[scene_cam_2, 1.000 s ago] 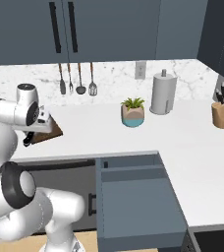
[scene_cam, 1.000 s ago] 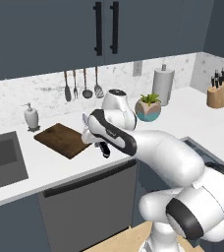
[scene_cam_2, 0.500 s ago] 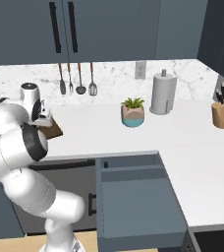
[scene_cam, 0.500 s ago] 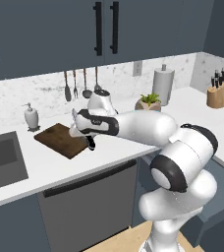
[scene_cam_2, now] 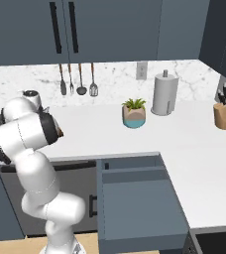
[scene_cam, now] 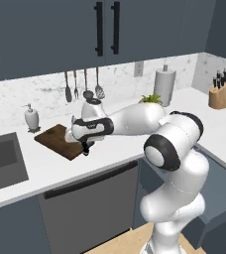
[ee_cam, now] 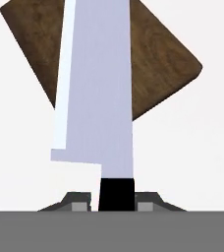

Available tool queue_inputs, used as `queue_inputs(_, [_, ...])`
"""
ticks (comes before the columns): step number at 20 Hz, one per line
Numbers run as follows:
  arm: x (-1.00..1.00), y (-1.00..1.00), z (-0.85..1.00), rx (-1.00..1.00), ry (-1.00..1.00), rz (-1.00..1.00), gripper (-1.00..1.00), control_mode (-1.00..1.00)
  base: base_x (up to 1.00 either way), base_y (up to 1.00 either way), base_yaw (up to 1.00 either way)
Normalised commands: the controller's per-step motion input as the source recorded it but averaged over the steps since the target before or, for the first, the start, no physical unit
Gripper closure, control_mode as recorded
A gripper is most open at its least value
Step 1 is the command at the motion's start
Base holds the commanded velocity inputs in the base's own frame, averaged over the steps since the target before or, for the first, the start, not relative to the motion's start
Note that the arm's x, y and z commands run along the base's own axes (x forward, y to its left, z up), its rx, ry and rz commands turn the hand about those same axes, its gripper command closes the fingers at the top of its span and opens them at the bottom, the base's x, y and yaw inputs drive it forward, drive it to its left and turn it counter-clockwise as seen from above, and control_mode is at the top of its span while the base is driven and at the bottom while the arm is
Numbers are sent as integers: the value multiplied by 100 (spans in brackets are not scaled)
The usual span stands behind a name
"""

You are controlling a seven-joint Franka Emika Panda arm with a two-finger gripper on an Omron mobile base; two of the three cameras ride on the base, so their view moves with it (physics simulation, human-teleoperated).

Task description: Pick up the knife from the drawer and place it on the cutting board. Then place the meat from the plate to the cutting board.

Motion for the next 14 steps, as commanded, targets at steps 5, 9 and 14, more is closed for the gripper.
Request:
queue_inputs(5, [45,24,-50,1,0,-9,100,-100,0,0,0])
queue_inputs(9, [37,17,-28,3,0,-9,100,-100,0,0,0])
queue_inputs(14, [26,10,0,5,0,-13,100,-100,0,0,0])
